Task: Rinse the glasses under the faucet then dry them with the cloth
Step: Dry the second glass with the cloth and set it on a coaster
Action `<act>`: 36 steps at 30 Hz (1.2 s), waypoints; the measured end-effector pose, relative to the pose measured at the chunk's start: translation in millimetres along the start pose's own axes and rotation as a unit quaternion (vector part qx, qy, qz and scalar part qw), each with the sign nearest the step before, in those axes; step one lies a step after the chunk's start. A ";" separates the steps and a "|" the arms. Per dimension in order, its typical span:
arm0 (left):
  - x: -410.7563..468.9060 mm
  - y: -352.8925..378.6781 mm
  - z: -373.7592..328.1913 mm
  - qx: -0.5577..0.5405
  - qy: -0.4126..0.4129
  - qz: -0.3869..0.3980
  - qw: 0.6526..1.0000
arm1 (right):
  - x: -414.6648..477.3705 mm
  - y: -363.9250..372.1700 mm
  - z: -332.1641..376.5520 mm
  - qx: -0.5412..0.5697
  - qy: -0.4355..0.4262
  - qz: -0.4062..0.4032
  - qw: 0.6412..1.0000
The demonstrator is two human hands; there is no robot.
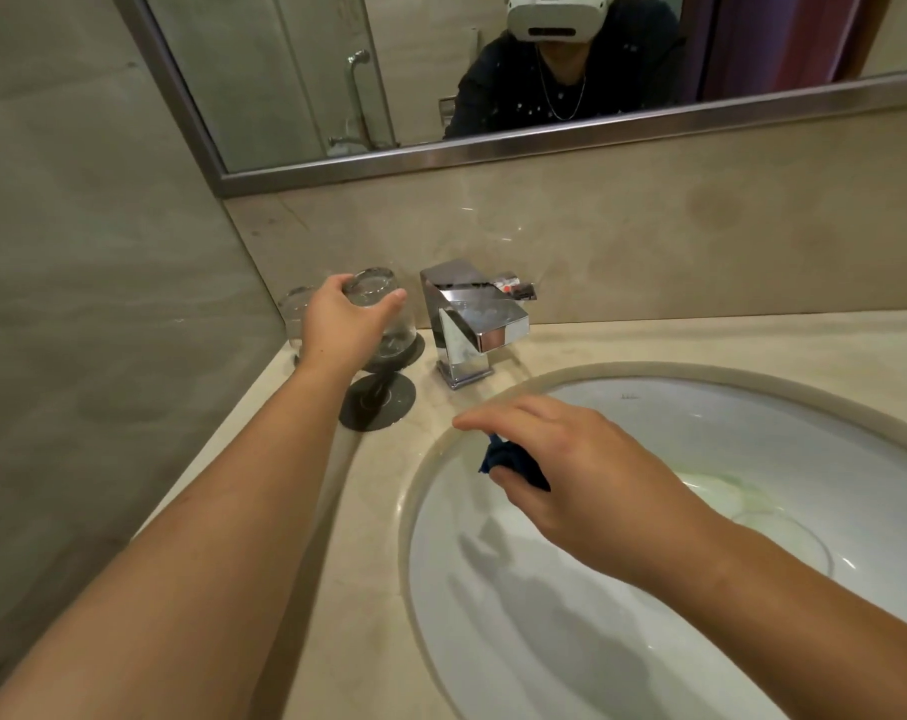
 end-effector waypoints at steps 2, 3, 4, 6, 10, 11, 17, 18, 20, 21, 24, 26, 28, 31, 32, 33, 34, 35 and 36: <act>0.0 3.8 0.6 0.008 -0.004 0.000 1.000 | 0.0 -0.5 -3.4 0.001 0.004 -0.003 1.000; -1.0 5.2 1.3 0.010 -0.004 0.000 1.000 | -0.2 -0.7 -4.8 0.003 0.005 -0.004 1.000; -2.3 6.4 2.0 0.012 -0.003 -0.002 1.000 | -0.3 -0.8 -6.0 0.004 0.006 -0.004 1.000; -5.8 7.9 3.4 0.023 -0.007 -0.004 1.000 | -0.6 -1.0 -8.0 0.005 0.007 -0.005 1.000; -9.2 8.2 4.2 0.041 -0.011 -0.001 0.999 | 0.1 0.2 -9.6 0.006 0.008 -0.007 1.000; -10.0 8.4 3.7 0.045 -0.010 0.003 0.999 | 0.2 0.5 -9.6 0.008 0.008 -0.009 1.000; -15.7 4.9 1.2 0.047 -0.001 0.019 0.999 | -4.8 -1.7 -9.5 0.018 0.008 -0.014 1.000; -16.7 2.5 1.1 0.043 0.002 0.018 0.999 | -5.8 -3.0 -9.4 0.015 0.010 -0.016 1.000; -21.3 -3.4 0.3 0.039 0.015 0.015 0.999 | -7.6 -5.6 -8.7 0.015 0.010 -0.021 1.000; -25.7 -6.6 -0.5 0.040 0.023 0.015 0.999 | -8.9 -7.1 -8.1 0.016 0.009 -0.025 1.000; -47.5 -18.1 -1.0 0.067 0.045 0.016 0.997 | -15.3 -13.2 -6.4 0.021 0.005 -0.041 0.999; -67.4 -26.9 3.2 0.089 0.046 0.017 0.995 | -21.5 -17.4 -5.1 0.021 0.002 -0.051 0.998; -89.5 -35.6 7.5 0.103 0.046 0.021 0.993 | -28.1 -21.0 -3.2 0.018 -0.005 -0.059 0.998; -123.0 -43.8 7.0 0.111 0.066 0.041 0.991 | -39.9 -25.9 -0.1 0.022 -0.010 -0.072 0.997; -134.5 -45.0 4.8 0.117 0.073 0.049 0.989 | -44.5 -27.8 0.8 0.023 -0.008 -0.074 0.997; -146.2 -45.0 1.8 0.125 0.082 0.058 0.987 | -49.2 -30.2 1.5 0.025 -0.003 -0.077 0.997; -157.7 -44.2 -1.8 0.128 0.092 0.067 0.985 | -54.5 -33.1 2.4 0.027 0.003 -0.080 0.996; -169.1 -42.7 -5.9 0.129 0.104 0.076 0.983 | -60.2 -36.1 3.0 0.027 0.006 -0.084 0.996; -180.1 -40.5 -10.3 0.131 0.117 0.084 0.981 | -66.1 -39.2 3.1 0.026 0.009 -0.089 0.996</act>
Point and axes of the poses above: each hand's wrist, its own x-axis towards the middle knuckle, its own y-axis out of the palm, z = x × y, the point moved 4 cm from there along x, towards the middle knuckle, and after that the axes turned 4 degrees about -y, right-handed, at the moved point
